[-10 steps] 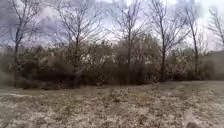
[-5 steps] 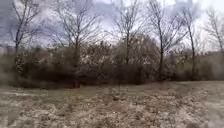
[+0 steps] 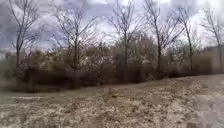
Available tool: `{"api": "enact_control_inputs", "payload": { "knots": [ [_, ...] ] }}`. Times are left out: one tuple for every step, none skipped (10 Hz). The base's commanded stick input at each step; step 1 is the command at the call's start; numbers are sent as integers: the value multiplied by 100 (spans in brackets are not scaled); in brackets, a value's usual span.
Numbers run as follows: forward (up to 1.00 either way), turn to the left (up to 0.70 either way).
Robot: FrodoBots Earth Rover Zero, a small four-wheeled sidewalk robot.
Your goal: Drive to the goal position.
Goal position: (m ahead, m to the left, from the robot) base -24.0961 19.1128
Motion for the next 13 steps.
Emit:
{"api": "enact_control_inputs", "payload": {
  "knots": [
    [0,70],
    [0,70],
    [0,70],
    [0,70],
    [0,70],
    [0,70],
    [0,70],
    [0,70],
    [0,70],
    [0,70],
    [0,70],
    [0,70],
    [0,70]
  ]
}}
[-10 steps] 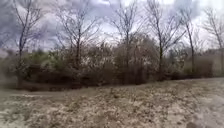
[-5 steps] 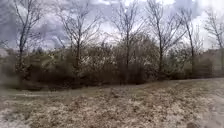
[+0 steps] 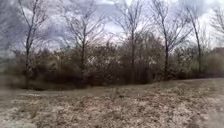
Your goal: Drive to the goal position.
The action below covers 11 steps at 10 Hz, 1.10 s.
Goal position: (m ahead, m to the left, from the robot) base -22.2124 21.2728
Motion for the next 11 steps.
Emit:
{"api": "enact_control_inputs", "payload": {
  "knots": [
    [0,70],
    [0,70],
    [0,70],
    [0,70],
    [0,70],
    [0,70],
    [0,70],
    [0,70],
    [0,70],
    [0,70],
    [0,70]
  ]
}}
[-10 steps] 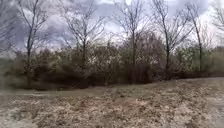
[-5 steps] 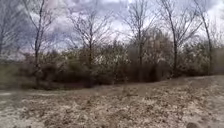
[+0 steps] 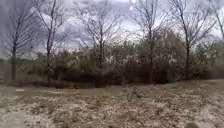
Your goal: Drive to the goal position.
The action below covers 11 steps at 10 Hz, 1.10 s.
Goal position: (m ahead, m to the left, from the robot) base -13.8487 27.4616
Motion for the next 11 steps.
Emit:
{"api": "enact_control_inputs", "payload": {
  "knots": [
    [0,70],
    [0,70],
    [0,70],
    [0,70],
    [0,70],
    [0,70],
    [0,70],
    [0,70],
    [0,70],
    [0,70],
    [0,70]
  ]
}}
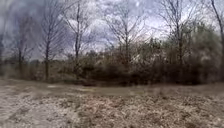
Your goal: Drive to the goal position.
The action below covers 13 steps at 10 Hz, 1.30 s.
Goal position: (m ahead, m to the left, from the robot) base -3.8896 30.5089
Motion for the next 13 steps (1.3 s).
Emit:
{"api": "enact_control_inputs", "payload": {
  "knots": [
    [0,70],
    [0,70],
    [0,70],
    [0,70],
    [0,70],
    [0,70],
    [0,70],
    [0,70],
    [0,70],
    [0,70],
    [0,70],
    [0,70],
    [0,70]
  ]
}}
